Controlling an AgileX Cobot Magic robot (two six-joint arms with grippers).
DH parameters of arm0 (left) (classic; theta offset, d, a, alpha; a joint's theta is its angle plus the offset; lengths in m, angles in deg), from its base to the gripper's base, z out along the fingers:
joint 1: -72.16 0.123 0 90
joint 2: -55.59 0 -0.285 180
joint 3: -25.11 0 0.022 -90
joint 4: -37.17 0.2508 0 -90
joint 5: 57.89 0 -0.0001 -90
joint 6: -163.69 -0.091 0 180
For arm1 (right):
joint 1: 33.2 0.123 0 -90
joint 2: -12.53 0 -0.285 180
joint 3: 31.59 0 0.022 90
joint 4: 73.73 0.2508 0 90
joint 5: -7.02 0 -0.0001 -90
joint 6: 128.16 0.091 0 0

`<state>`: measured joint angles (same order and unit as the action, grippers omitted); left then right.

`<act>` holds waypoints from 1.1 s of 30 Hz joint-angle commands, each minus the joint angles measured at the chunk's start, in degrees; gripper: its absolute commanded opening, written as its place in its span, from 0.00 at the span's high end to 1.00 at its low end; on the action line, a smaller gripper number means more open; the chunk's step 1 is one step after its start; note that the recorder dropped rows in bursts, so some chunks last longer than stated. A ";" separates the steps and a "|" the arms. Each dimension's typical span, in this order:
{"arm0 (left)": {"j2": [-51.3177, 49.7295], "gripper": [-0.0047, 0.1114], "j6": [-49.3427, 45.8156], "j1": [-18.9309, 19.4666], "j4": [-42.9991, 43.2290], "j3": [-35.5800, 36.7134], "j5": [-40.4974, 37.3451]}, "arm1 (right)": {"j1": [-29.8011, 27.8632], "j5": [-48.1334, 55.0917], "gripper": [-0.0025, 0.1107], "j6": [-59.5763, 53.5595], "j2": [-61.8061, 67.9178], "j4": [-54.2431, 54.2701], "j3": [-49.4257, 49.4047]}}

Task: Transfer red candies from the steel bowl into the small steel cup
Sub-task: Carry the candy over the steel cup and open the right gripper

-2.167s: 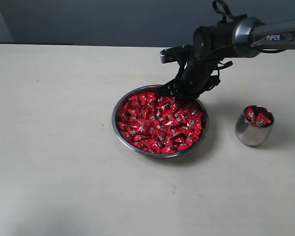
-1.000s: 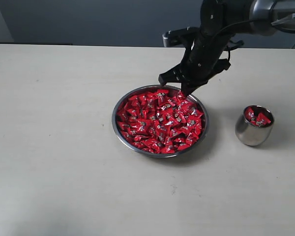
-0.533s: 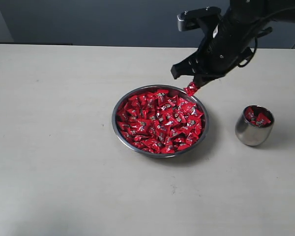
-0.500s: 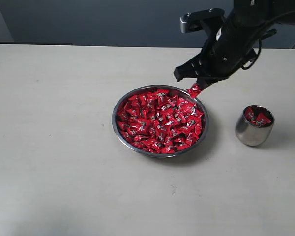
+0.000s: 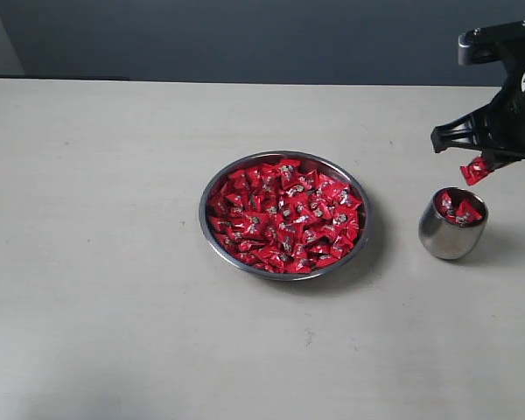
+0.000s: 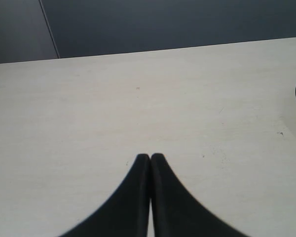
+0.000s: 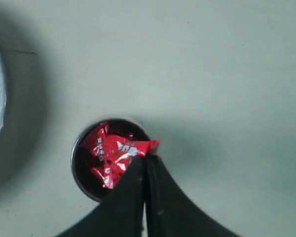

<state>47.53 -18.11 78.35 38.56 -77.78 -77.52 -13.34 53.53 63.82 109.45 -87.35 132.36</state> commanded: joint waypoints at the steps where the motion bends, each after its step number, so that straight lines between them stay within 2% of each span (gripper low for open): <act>1: 0.27 0.96 0.11 -0.01 0.17 0.11 0.48 | -0.47 -0.78 0.99 0.24 1.71 0.49 -0.56; 19: 0.27 0.96 0.11 -0.01 0.17 0.11 0.48 | -0.47 -2.08 0.99 0.24 9.40 0.51 -0.56; 27: 0.27 0.96 0.11 -0.01 0.17 0.11 0.48 | -0.47 -0.94 0.98 0.12 9.01 0.48 -0.56; 29: 0.27 0.96 0.11 -0.01 0.17 0.11 0.48 | -0.47 -0.27 0.93 0.00 8.97 0.59 -0.56; 33: 0.27 0.96 0.11 -0.01 0.17 0.11 0.48 | -0.47 -0.15 0.73 0.00 8.87 1.21 -0.56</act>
<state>47.53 -18.11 78.35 38.56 -77.78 -77.52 -13.48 52.98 64.05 119.05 -86.64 131.84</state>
